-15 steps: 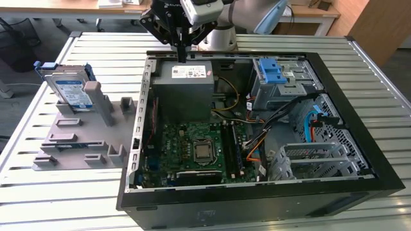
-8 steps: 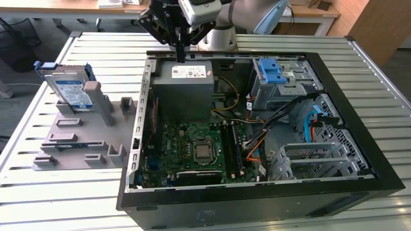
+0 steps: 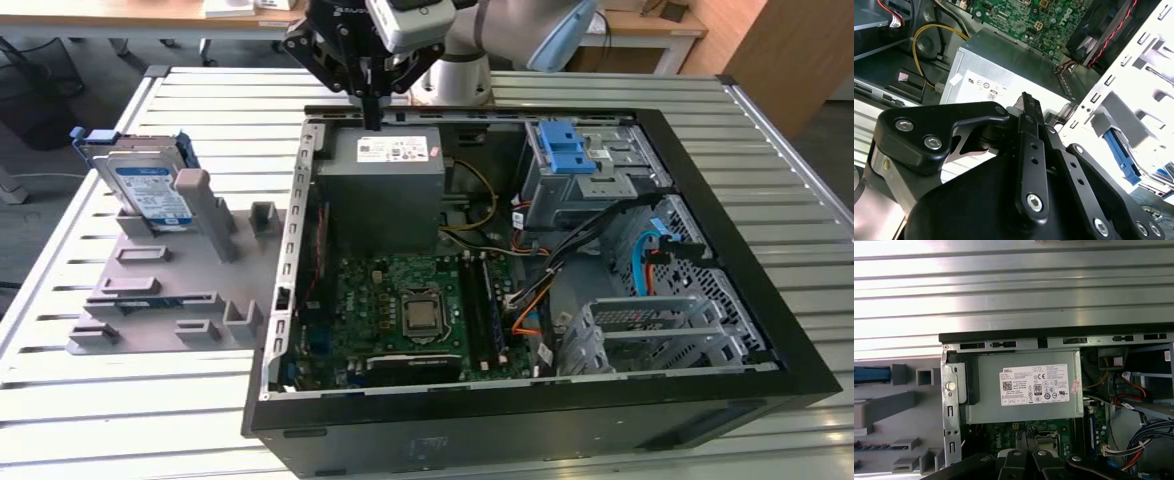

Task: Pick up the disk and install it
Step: 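Reach for the disk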

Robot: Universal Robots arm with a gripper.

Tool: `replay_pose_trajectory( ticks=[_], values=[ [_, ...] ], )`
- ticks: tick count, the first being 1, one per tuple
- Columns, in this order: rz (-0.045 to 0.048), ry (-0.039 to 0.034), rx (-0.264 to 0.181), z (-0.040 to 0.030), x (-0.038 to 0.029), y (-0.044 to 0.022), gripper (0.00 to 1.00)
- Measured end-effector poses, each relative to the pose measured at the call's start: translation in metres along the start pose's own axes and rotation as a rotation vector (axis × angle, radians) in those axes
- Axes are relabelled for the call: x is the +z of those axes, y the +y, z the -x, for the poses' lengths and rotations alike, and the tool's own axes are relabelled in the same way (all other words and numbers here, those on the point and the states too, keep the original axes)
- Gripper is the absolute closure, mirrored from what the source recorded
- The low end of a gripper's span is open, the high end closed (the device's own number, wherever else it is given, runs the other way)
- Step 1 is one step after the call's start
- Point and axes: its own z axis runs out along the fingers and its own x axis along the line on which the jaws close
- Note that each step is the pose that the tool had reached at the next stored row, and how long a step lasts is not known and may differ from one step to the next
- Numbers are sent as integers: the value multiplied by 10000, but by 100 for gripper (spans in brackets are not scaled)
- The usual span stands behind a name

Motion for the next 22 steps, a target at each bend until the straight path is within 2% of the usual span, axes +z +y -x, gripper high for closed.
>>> replay_pose_trajectory(
  ticks=[12, 22],
  values=[
    [1, 0, 0, -42, -1, -3, 89],
    [0, 0, 1, -146, -2, 10, 89]
  ],
)
